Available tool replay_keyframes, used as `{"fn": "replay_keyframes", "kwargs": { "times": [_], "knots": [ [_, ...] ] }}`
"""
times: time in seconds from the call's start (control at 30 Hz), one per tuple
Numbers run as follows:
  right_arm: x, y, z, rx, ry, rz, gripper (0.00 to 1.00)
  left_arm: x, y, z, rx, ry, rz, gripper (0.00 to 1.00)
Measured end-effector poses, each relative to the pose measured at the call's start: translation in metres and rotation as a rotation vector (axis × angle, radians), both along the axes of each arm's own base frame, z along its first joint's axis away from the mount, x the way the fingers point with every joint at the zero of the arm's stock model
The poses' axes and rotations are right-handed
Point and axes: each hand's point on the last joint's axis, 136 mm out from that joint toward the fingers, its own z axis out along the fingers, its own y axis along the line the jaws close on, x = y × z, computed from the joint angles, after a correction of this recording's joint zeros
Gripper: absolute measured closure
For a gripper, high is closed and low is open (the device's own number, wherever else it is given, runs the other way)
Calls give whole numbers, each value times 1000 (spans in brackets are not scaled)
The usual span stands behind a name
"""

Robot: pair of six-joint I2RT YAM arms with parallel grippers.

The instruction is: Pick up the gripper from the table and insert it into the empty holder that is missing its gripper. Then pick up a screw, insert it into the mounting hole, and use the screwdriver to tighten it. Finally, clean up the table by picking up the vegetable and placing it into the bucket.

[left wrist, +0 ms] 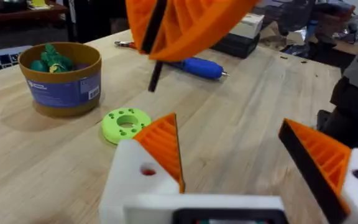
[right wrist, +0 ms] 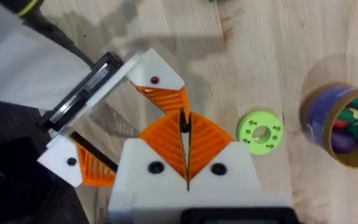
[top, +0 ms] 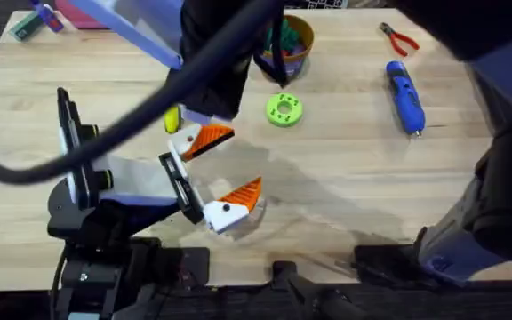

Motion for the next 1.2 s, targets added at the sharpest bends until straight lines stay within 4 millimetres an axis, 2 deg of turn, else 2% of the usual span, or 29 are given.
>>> {"fn": "replay_keyframes", "kwargs": {
  "times": [0.43, 0.8, 1.2],
  "knots": [
    [-8, 15, -16, -30, -2, 275, 995, 0, 0, 0, 0, 0, 0, 15],
    [-13, 27, -19, -17, -10, 339, 995, 0, 0, 0, 0, 0, -1, 15],
    [-15, 28, -22, -25, -6, 351, 995, 0, 0, 0, 0, 1, -3, 15]
  ]
}}
